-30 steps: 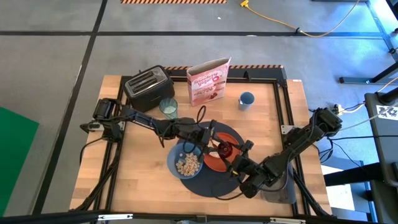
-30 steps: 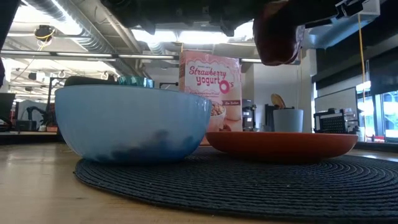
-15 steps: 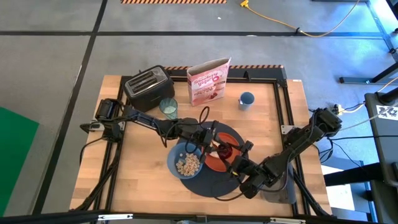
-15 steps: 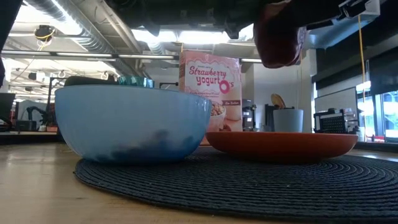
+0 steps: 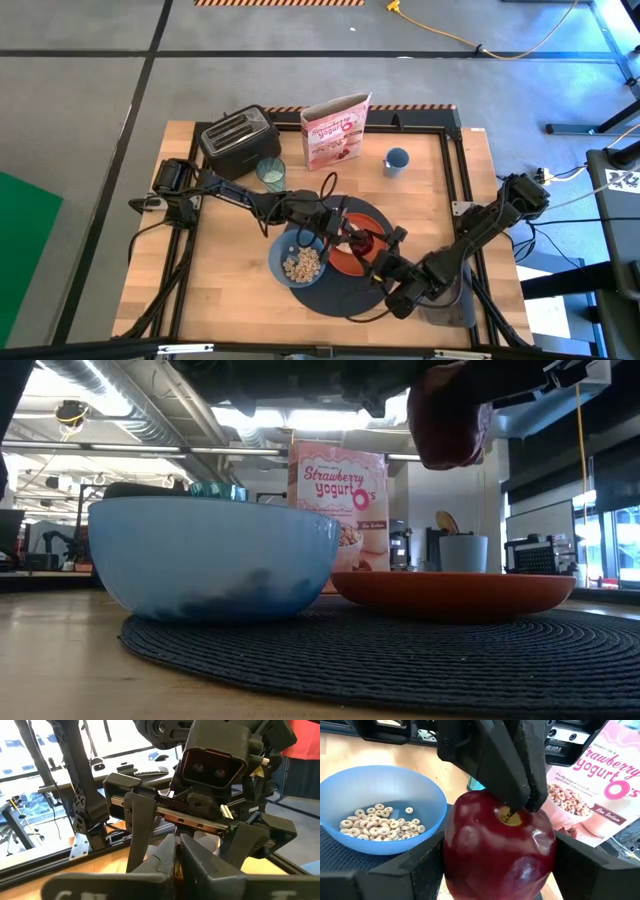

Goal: Arrange a breakfast setting
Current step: Put the apple on the plate

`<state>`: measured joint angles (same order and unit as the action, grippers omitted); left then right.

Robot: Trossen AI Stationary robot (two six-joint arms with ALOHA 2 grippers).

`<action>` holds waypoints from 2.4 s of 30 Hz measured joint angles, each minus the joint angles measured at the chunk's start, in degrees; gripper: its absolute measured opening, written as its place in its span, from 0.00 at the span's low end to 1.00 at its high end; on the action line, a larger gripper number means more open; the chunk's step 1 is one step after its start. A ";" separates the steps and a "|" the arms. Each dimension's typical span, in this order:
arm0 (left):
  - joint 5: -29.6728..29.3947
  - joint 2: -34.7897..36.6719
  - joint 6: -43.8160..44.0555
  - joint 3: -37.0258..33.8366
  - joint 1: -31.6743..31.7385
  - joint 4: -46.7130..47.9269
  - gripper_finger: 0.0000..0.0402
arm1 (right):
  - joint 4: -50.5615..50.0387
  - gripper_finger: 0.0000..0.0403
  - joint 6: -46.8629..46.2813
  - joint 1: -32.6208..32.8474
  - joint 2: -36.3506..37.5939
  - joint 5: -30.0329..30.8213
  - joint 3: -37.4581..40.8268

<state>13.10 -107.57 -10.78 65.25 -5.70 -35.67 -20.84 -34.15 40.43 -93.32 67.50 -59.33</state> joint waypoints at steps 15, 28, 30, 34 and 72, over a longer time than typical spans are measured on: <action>-1.15 0.02 0.72 4.34 -0.30 11.77 0.24 | 0.01 0.72 -0.06 -1.58 0.00 -2.60 0.09; -2.50 0.00 -0.27 4.48 0.02 12.97 0.02 | 0.26 0.73 -0.04 -1.49 0.00 -3.06 0.09; -2.59 -0.02 -0.24 4.48 0.02 12.84 0.01 | 0.26 0.75 -0.04 -1.49 0.00 -3.06 0.09; -4.44 -0.28 0.41 4.39 0.22 13.98 0.01 | 1.04 0.84 -0.21 -1.46 0.46 -1.46 -0.37; -5.38 -17.92 -0.27 15.67 0.92 7.15 0.01 | -14.42 0.96 -18.56 6.05 13.29 2.37 -0.11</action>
<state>7.73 -125.49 -11.05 80.93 -4.78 -28.52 -35.25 -52.71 46.48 -80.03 69.87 -59.44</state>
